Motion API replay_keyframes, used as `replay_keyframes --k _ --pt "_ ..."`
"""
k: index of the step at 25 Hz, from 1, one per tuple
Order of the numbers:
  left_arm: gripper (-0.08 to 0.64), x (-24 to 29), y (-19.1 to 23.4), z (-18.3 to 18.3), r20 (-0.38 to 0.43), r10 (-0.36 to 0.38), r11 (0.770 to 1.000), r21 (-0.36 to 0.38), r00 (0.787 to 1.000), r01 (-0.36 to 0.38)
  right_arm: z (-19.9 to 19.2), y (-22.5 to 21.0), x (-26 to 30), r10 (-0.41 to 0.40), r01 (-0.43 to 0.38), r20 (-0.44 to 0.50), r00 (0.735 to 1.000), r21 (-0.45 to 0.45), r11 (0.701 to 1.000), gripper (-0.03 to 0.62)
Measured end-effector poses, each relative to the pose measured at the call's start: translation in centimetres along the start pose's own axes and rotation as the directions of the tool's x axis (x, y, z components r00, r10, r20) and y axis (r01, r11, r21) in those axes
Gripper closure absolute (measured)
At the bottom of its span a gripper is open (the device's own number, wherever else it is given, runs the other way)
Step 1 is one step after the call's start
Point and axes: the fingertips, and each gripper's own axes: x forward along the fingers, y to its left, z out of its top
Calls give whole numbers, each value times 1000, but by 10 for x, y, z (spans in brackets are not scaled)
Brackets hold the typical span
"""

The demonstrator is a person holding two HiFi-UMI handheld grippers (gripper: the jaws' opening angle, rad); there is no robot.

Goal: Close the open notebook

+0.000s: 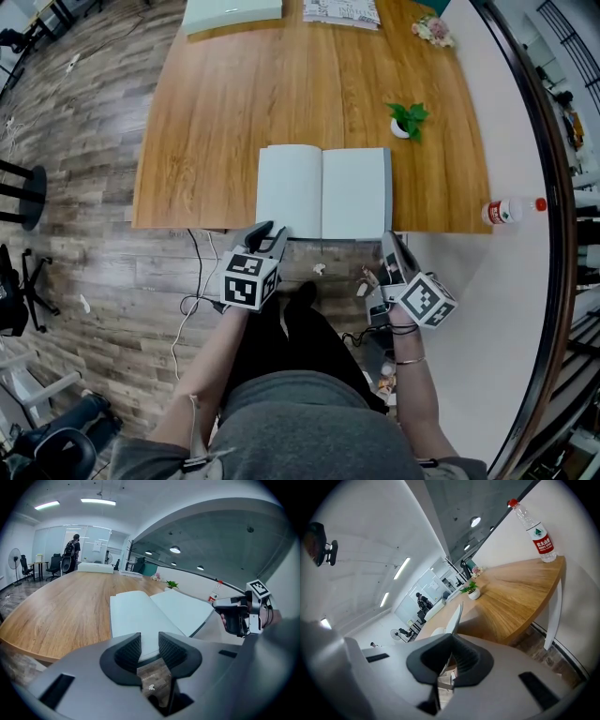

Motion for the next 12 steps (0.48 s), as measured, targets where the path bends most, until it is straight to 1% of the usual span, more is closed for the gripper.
replay_keyframes --k 7,12 --pt "434 -4 0 -5 -5 -22 1000 -4 1000 22 4 28 -2 63 -62 18 998 -76 995 581" --pt "433 -6 3 -9 -5 -28 1000 -13 1000 28 4 49 -2 104 -101 13 994 -137 985 580"
